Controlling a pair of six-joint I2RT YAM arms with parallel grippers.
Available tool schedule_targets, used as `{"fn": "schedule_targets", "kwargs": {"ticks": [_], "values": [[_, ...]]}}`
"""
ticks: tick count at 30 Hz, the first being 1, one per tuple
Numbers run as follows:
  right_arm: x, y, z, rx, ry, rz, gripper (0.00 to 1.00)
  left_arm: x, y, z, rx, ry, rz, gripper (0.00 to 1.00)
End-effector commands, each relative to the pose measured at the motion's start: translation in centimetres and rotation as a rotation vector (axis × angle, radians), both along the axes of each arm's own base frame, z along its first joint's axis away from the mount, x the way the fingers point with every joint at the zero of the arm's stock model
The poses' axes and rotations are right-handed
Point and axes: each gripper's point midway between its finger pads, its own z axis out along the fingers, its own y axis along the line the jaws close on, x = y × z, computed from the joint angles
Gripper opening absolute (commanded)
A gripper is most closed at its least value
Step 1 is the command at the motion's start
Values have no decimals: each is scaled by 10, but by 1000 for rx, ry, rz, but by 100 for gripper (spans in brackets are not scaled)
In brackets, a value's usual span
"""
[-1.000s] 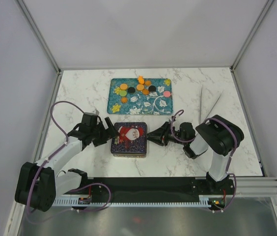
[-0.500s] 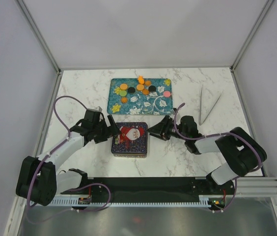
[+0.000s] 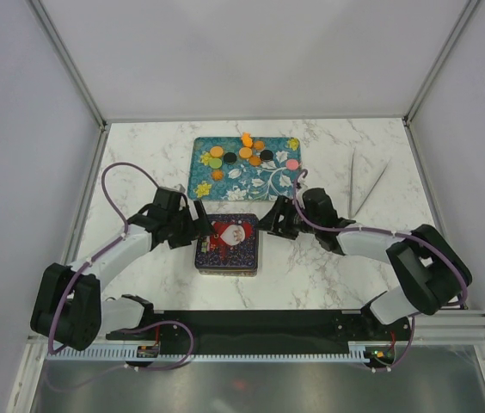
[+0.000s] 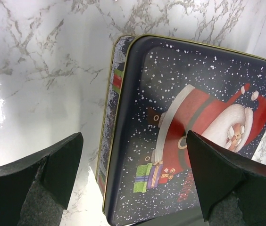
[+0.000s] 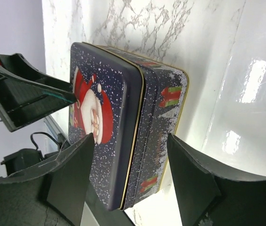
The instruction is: Pack the cookies
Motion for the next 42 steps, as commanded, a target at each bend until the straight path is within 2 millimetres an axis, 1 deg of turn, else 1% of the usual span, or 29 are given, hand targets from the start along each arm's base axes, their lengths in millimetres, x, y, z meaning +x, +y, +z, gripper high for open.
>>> {"fn": "schedule_targets", "kwargs": {"ticks": [1,4,10,15,16,26,36,42], "values": [[5,5,-1,-55,-45,23,72,10,-7,16,-6,-55,-47,98],[3,11,2,-67,-59,41,72,10,-11,19,-16,-57,-54,98],[-2,20,-2,-88,-57,58,72,9,-19,22,-34,-56,-79,97],[-5,25,-3,-102,-60,62,69,8,-23,24,-49,-54,-92,96],[-5,26,-4,-104,-59,64,67,7,-24,25,-53,-52,-93,95],[-6,28,-6,-121,-58,65,65,5,-29,30,-76,-50,-107,89],[-6,29,-6,-133,-57,67,63,8,-32,48,-96,-74,-110,87],[-7,28,-9,-140,-50,64,63,8,-32,42,-84,-55,-111,87]]}}
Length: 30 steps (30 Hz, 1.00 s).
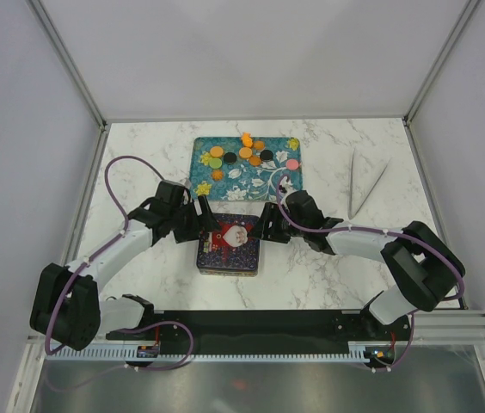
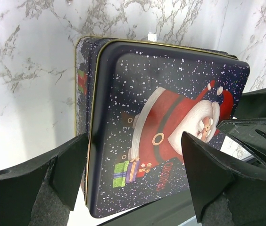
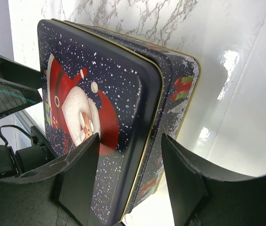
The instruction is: Pack the cookies
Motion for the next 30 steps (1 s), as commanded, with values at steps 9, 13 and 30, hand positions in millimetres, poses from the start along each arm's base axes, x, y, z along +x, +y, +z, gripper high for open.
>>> {"fn": "schedule_targets", "kwargs": {"ticks": [9,13,30], "values": [[9,7,1,-22,-19,12,62,12,-9,6,-2,-11,-30,87],[8,8,-4,-27,-10,16,59,14,-8,1,13,3,-24,88],[0,6,-15,-33,6,16,52,15,-15,-4,29,39,-39,88]]}}
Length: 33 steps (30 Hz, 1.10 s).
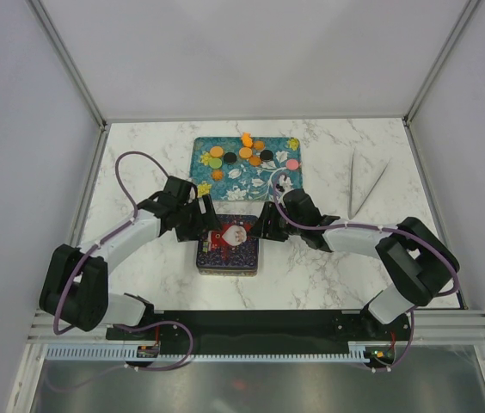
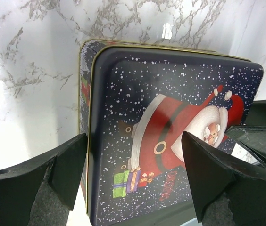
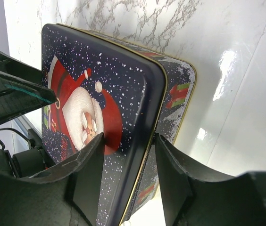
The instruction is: Pack the cookies
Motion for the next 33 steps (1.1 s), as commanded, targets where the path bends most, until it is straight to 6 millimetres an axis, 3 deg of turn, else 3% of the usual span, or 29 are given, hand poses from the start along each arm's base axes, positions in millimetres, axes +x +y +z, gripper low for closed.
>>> {"fn": "schedule_targets", "kwargs": {"ticks": [1,7,13,14,18,25,33], "values": [[-6,1,-11,-22,-1,11,51,9,-12,9,-18,-31,-36,88],[-13,0,-22,-16,22,8,43,6,-9,-3,12,-7,-26,88],[-21,-2,-25,-17,19,16,59,3,-6,-6,30,-6,-15,89],[-20,-3,-20,-17,0,17,64,3,-5,-7,33,-7,-11,89],[-19,-7,-10,-41,-18,19,70,3,-2,-9,46,-4,-3,90],[-18,-10,9,-23,-45,23,73,2,0,-12,58,-1,1,90],[-35,-10,32,81,-43,67,78,2,0,-11,59,0,0,90]]}}
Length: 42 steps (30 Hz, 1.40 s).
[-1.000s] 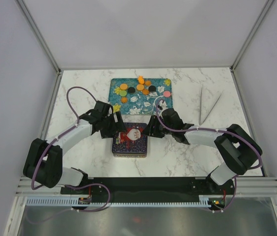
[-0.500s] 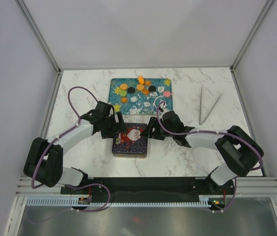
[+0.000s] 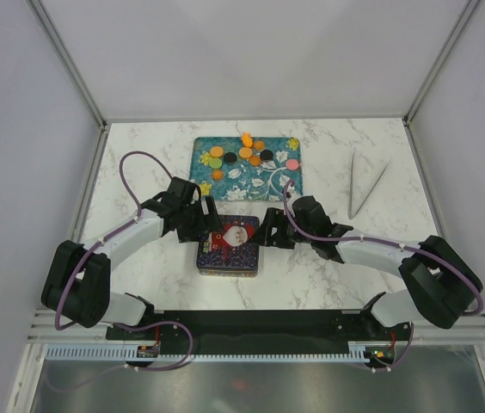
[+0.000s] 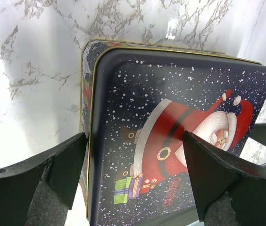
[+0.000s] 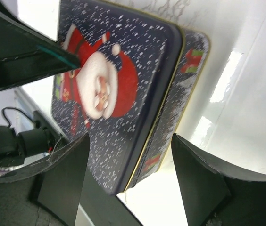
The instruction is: Pack the cookies
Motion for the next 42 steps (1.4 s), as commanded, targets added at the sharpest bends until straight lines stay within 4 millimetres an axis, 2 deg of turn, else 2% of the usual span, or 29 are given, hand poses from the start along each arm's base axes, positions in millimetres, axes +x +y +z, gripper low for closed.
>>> {"fn": "schedule_targets", "kwargs": {"ticks": [1,3,5,11,13,21,25,26,30,31,37,42], "values": [[-15,1,13,74,-3,50,78,3,3,-1,26,-15,8,90],[-22,2,16,106,4,60,78,3,2,-1,25,-13,7,90],[-31,-1,9,101,15,63,78,3,2,-1,23,-14,6,90],[-50,6,-1,123,39,87,79,2,2,-2,22,-6,9,90],[-56,13,1,159,43,106,79,2,1,-2,19,-4,8,90],[-61,18,-12,178,66,104,74,0,2,-2,16,-4,12,90],[-65,11,-30,153,91,84,69,-1,2,-4,14,-2,18,90],[-64,14,-27,176,84,85,66,-2,2,-5,12,1,18,90],[-67,12,-37,178,107,77,56,-4,2,-8,12,7,20,90],[-69,10,-42,172,114,74,50,-5,2,-8,11,6,19,90],[-67,9,-46,159,109,63,43,-7,-5,-1,-15,-6,19,90],[-62,12,-45,132,98,60,35,-11,-17,14,-49,-34,1,91]]}}
